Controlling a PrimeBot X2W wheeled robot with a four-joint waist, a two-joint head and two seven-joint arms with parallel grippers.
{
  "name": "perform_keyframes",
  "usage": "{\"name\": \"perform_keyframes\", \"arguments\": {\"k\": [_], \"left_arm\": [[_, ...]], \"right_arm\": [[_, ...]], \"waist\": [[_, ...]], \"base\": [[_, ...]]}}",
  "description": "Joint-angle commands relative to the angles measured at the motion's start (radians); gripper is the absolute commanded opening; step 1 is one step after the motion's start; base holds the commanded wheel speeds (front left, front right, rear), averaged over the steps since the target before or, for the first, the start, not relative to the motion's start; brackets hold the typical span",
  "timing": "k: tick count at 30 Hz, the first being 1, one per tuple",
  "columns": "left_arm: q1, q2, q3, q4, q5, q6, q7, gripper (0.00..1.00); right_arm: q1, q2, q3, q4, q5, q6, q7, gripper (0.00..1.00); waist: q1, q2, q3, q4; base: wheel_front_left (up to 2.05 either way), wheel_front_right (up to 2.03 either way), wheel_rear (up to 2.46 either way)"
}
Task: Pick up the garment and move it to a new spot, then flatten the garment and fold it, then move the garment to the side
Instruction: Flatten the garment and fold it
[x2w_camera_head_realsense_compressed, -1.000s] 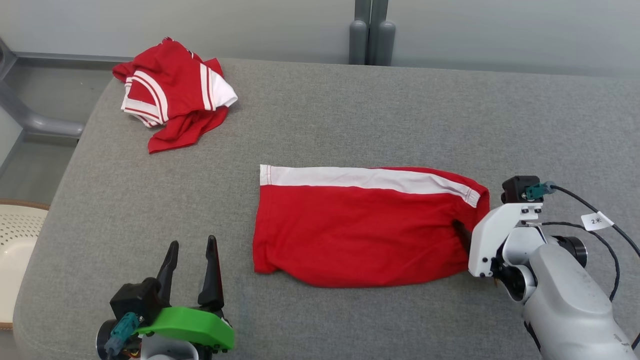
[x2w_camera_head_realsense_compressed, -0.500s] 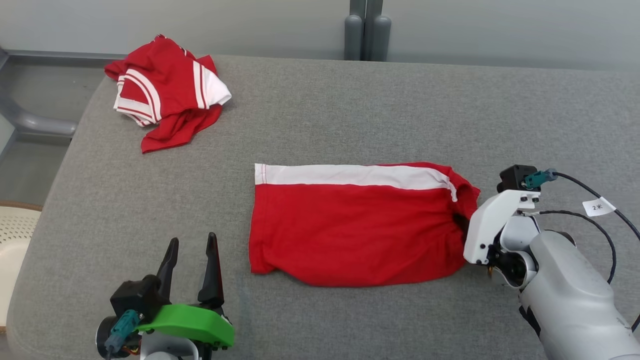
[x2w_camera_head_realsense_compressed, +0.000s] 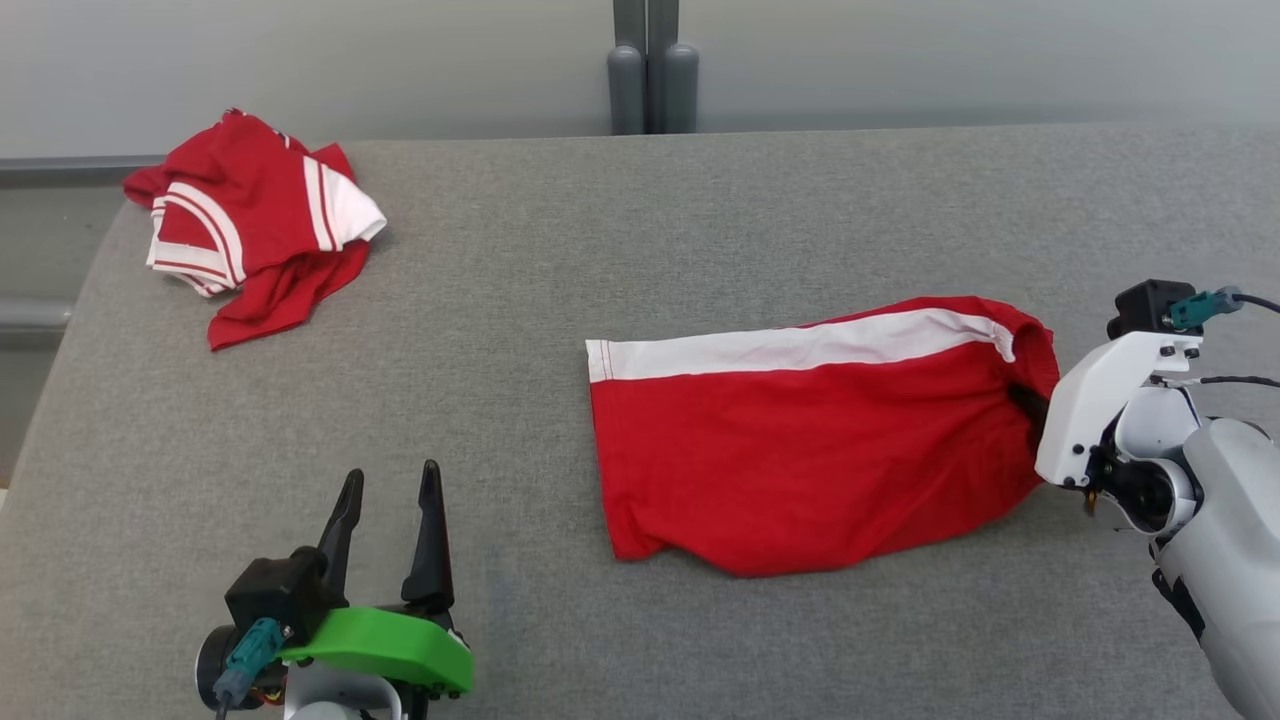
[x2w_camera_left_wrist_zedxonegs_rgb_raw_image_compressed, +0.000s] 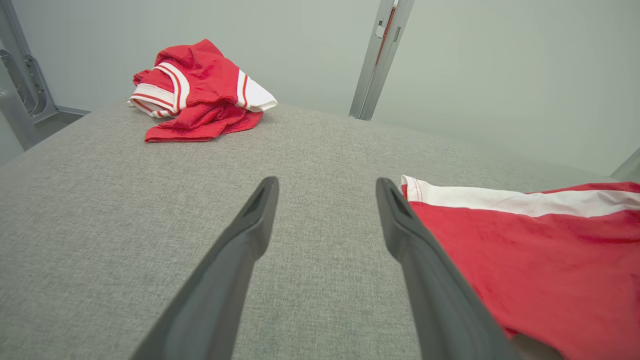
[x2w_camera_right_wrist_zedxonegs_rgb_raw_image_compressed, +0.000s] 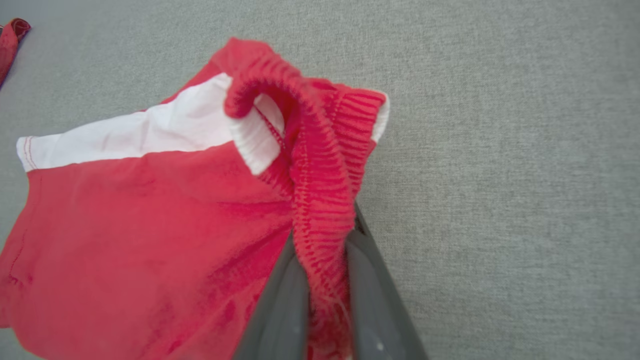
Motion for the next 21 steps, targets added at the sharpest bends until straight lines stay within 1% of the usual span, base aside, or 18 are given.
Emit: {"name": "perform_keyframes", "arguments": {"k": [1,3,9,16,21], "left_arm": [[-0.005,0.007,-0.001,-0.004,0.008,-0.001,0.0,1.0],[-0.007,0.008,-0.003,-0.006,0.008,0.0,0.001,1.0],[-0.011,0.013,-0.006,-0.008,0.005,0.005,0.004,1.0],[-0.022,0.015,-0.012,-0.003,-0.001,0.003,0.007,1.0],[-0.022,0.011,-0.018,0.003,-0.005,-0.001,0.007,1.0]], "right_arm": [[0.015,-0.006,0.007,-0.016,0.012,0.0,0.008,0.0],[0.022,-0.01,0.015,-0.037,0.029,0.0,0.022,0.0],[0.048,0.025,0.06,-0.137,0.101,0.0,0.066,0.0],[0.06,0.097,0.107,-0.249,0.194,0.0,0.113,0.0],[0.039,0.171,0.099,-0.246,0.24,0.0,0.127,0.0]], "waist": [[0.0,0.0,0.0,-0.022],[0.0,0.0,0.001,-0.031],[0.0,0.0,0.0,-0.05],[0.0,0.0,-0.009,-0.047],[0.0,0.0,-0.018,-0.033]], "base": [[0.0,0.0,0.0],[0.0,0.0,0.0],[0.0,0.0,0.0],[0.0,0.0,0.0],[0.0,0.0,0.0]]}}
